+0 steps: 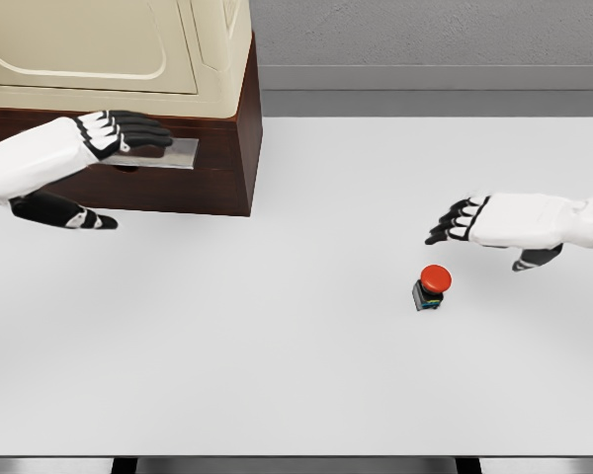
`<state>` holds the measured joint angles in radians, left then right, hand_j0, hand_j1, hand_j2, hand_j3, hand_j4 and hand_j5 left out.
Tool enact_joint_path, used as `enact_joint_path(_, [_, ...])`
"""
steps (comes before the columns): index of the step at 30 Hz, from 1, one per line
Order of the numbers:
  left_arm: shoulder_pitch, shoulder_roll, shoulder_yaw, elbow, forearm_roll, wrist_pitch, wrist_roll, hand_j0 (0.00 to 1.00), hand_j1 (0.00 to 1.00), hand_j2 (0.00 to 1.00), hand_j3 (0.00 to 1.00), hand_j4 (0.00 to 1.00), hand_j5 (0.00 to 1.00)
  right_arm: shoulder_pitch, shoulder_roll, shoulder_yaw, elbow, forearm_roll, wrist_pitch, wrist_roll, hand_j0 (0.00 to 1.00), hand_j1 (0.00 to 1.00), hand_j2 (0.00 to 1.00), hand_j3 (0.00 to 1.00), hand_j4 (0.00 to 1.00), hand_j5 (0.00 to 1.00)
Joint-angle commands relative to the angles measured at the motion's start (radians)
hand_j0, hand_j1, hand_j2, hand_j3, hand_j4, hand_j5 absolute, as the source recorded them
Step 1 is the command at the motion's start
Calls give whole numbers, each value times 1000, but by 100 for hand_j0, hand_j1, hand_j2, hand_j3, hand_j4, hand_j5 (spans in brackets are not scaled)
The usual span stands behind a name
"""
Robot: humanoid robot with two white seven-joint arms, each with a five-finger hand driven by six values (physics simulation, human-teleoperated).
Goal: Open the cabinet drawer with left arm, and place a switch into the drawer with right arm
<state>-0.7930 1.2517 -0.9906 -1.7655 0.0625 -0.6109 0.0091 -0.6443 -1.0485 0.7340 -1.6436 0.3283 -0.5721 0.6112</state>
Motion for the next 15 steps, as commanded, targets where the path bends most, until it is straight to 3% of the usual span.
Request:
enact_joint_path(1, [0, 11, 0, 0, 34, 0, -50, 100, 100, 100, 100, 100, 100, 0, 7, 2, -2, -8, -31, 0, 100, 100, 100, 100, 100, 100])
enact_joint_path(4, [-5, 0, 3, 0, 31, 0, -178, 100, 100, 100, 100, 100, 100, 2, 24, 18, -4, -6, -28, 0, 100, 100, 100, 100, 100, 100])
enact_joint_path(8, [-31, -20, 7, 0, 39, 0, -189, 100, 100, 100, 100, 100, 100, 0, 59, 48, -5, -6, -18, 0, 100, 100, 100, 100, 100, 100])
enact_joint_path(15, [-45, 2, 21, 0, 189, 39, -207, 100, 100, 100, 100, 100, 100, -2, 97, 76, -2, 5, 28, 0, 100, 100, 100, 100, 100, 100])
